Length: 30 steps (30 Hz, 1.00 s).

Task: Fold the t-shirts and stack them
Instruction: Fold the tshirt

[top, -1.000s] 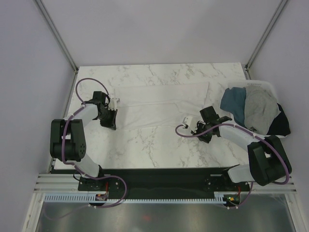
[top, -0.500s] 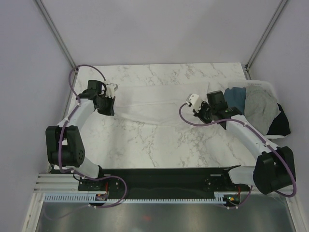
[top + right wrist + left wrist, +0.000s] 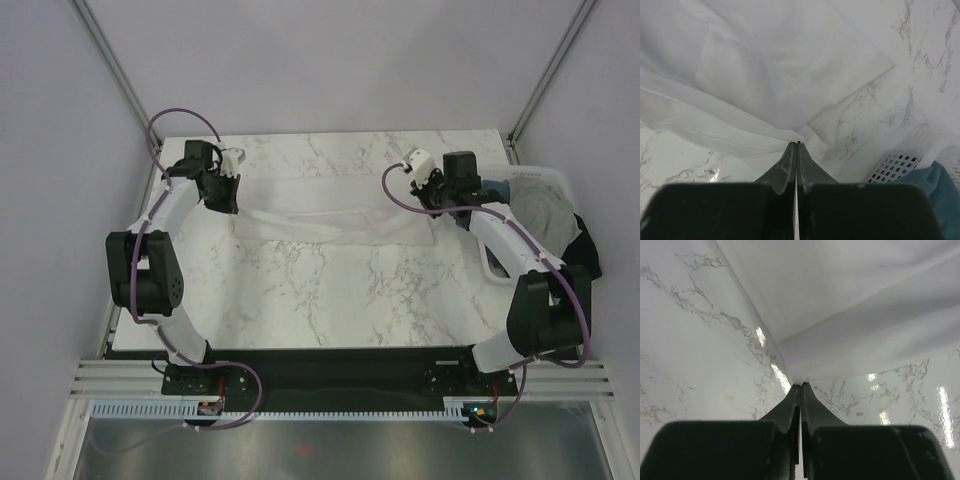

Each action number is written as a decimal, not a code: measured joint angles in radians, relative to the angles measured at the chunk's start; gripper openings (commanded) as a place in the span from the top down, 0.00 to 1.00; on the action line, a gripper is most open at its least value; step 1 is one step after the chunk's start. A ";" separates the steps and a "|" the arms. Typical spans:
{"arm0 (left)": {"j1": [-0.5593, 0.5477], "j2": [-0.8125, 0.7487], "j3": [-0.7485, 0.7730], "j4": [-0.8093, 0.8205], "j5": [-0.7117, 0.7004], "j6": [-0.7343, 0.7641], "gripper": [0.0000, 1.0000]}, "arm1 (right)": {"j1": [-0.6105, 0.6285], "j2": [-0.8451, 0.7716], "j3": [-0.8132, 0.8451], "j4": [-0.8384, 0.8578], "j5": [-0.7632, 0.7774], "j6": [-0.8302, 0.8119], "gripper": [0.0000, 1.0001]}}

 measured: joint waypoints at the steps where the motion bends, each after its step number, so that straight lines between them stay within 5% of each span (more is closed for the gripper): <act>1: 0.000 0.014 0.023 -0.001 0.000 0.000 0.98 | -0.002 0.019 0.017 0.009 0.000 0.003 1.00; 11: 0.003 0.213 0.250 -0.041 -0.004 0.000 0.98 | -0.024 0.249 0.203 0.083 0.021 0.048 1.00; 30: 0.054 0.364 0.421 -0.125 -0.025 -0.001 0.98 | -0.043 0.491 0.415 0.159 0.045 0.106 1.00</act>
